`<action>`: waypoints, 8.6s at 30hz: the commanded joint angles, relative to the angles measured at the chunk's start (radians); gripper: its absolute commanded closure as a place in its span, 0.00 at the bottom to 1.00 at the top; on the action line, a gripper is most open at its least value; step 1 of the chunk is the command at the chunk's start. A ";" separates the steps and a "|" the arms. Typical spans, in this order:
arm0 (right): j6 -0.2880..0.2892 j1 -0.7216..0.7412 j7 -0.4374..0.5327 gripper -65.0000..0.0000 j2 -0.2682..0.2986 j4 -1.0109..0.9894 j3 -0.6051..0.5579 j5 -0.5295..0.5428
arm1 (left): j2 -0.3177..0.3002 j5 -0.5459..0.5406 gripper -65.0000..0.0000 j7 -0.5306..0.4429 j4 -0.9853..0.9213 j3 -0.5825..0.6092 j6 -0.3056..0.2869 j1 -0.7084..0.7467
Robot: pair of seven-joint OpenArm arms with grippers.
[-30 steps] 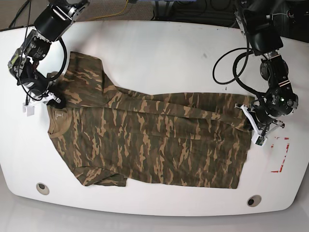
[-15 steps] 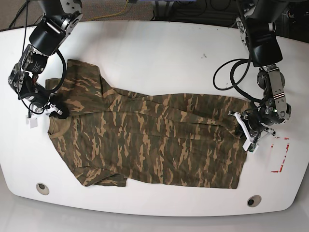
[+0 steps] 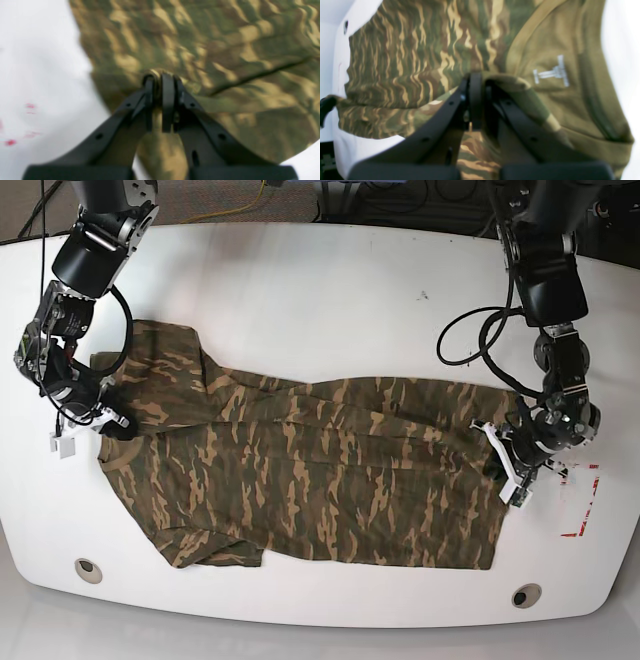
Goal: Layout the t-shirt on the table in an organized manner, then fold the t-shirt properly
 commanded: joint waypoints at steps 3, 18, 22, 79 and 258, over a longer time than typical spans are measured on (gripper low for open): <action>0.007 0.022 0.023 1.00 0.042 0.016 0.003 0.023 | -0.039 -0.015 0.96 -0.024 0.004 -0.003 0.002 -0.055; 0.015 0.062 0.026 1.00 0.051 0.014 0.003 -0.065 | -0.068 -0.015 0.95 -0.024 0.004 -0.001 0.002 -0.062; 0.016 0.081 0.026 1.00 0.030 0.014 0.003 -0.124 | -0.068 -0.015 0.95 -0.027 0.004 -0.001 0.002 -0.062; 0.016 -0.292 -0.058 0.09 -0.078 0.312 0.144 -0.080 | -0.166 -0.016 0.27 -0.147 0.331 0.106 0.002 0.188; 0.030 0.134 0.290 0.98 -0.096 0.013 -0.507 -0.545 | -0.134 0.082 0.27 -0.147 0.383 0.048 0.002 0.348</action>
